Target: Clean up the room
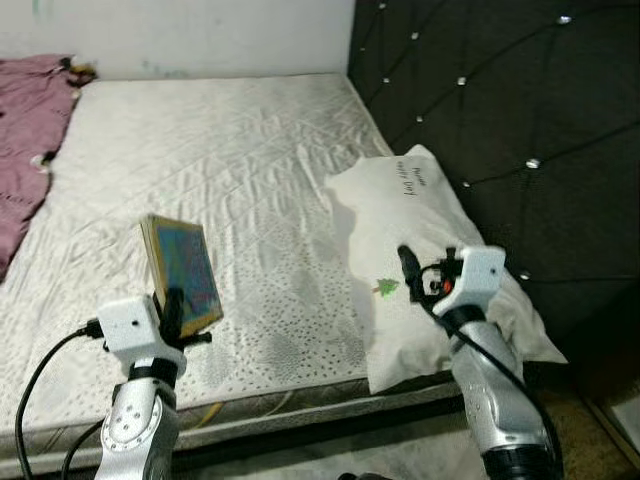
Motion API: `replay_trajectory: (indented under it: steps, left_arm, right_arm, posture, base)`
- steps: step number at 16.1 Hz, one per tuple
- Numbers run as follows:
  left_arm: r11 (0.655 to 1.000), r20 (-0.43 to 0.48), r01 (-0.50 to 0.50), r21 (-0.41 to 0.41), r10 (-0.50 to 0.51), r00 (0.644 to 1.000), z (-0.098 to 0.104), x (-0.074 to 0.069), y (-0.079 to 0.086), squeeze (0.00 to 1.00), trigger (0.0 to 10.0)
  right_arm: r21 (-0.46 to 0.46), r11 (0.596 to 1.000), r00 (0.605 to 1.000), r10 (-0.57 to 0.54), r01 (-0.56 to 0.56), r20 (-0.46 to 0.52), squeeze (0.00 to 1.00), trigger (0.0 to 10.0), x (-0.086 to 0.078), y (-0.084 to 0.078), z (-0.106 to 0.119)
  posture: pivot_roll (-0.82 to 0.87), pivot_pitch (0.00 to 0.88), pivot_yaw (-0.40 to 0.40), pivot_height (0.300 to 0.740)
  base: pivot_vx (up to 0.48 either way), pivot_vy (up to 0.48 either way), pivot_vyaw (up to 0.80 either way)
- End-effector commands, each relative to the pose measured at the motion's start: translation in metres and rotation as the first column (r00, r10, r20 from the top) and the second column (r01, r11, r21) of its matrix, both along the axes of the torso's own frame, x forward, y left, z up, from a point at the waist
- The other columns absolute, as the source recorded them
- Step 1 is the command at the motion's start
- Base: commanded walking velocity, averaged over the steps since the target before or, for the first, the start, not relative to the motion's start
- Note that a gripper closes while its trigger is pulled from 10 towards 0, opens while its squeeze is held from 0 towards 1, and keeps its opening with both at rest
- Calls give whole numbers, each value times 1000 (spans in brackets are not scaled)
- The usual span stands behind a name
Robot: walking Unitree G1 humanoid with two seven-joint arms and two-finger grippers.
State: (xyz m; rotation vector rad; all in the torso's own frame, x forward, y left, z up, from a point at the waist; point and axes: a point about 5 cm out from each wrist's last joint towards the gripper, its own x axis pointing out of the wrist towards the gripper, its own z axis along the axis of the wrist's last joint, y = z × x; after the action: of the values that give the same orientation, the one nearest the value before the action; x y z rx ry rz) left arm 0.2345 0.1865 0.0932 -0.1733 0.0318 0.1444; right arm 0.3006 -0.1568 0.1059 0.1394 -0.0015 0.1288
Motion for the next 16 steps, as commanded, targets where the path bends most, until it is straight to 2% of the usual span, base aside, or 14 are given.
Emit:
replay_trajectory:
  steps: [1, 3, 7, 16]
  left_arm:
    - [999, 75, 21, 28, -24, 997, 18, 2, -4, 0, 10000]
    - [999, 70, 15, 33, -17, 997, 19, 3, -1, 0, 10000]
    - [999, 88, 7, 37, -10, 996, 24, 6, 0, 0, 10000]
    - [999, 79, -7, 41, 4, 997, 25, 10, -5, 0, 10000]
  right_arm:
    - [5, 1000, 999, 13, -13, 31, 0, 10000, 0, 2, 10]
    - [8, 1000, 999, 28, -28, 25, 0, 10000, 2, 7, 11]
    - [0, 999, 998, 54, -54, 28, 0, 10000, 2, 11, 13]
    - [-7, 997, 997, 79, -79, 21, 0, 10000, 0, 11, 13]
  posture:
    - [-9, 110, -51, 740]
    - [-12, 118, -57, 736]
    - [-14, 121, -62, 697]
    - [-22, 138, -62, 685]
  base:
    - [0, 0, 0]
    - [0, 0, 0]
    - [0, 0, 0]
    - [0, 0, 0]
